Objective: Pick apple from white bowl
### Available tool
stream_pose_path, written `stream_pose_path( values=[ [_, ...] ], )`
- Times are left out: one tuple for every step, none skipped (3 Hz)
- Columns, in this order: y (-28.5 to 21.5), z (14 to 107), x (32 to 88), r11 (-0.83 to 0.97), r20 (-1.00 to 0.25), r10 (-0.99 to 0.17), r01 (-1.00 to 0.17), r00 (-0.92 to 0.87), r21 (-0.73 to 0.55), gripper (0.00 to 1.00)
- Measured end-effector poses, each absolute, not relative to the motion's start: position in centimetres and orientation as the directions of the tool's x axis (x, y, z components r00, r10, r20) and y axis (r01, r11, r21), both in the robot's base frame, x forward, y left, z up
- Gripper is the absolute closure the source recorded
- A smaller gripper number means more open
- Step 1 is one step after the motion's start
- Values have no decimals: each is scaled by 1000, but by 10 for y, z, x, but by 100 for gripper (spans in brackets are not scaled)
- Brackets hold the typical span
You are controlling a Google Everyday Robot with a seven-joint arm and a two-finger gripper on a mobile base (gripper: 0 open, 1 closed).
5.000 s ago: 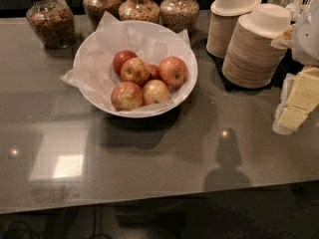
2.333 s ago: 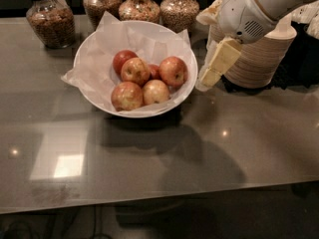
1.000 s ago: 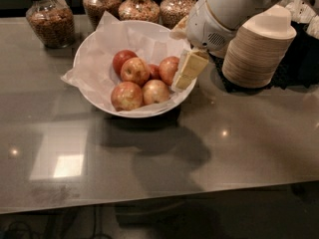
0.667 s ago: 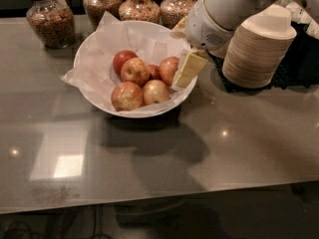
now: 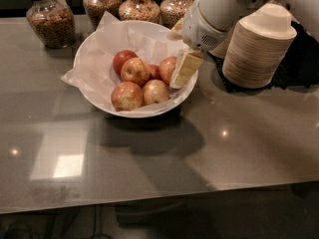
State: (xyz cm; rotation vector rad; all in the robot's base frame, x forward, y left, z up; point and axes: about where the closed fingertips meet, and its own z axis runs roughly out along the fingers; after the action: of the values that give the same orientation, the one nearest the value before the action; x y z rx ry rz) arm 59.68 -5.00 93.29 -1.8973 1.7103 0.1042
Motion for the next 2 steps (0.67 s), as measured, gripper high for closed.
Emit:
stream_pose_path(
  values=[
    [-46,925,600,-26,-424,-887,-936,184,-351,26],
    [-46,916,600,-32,-426,-886,-941,183,-338,27]
  ],
)
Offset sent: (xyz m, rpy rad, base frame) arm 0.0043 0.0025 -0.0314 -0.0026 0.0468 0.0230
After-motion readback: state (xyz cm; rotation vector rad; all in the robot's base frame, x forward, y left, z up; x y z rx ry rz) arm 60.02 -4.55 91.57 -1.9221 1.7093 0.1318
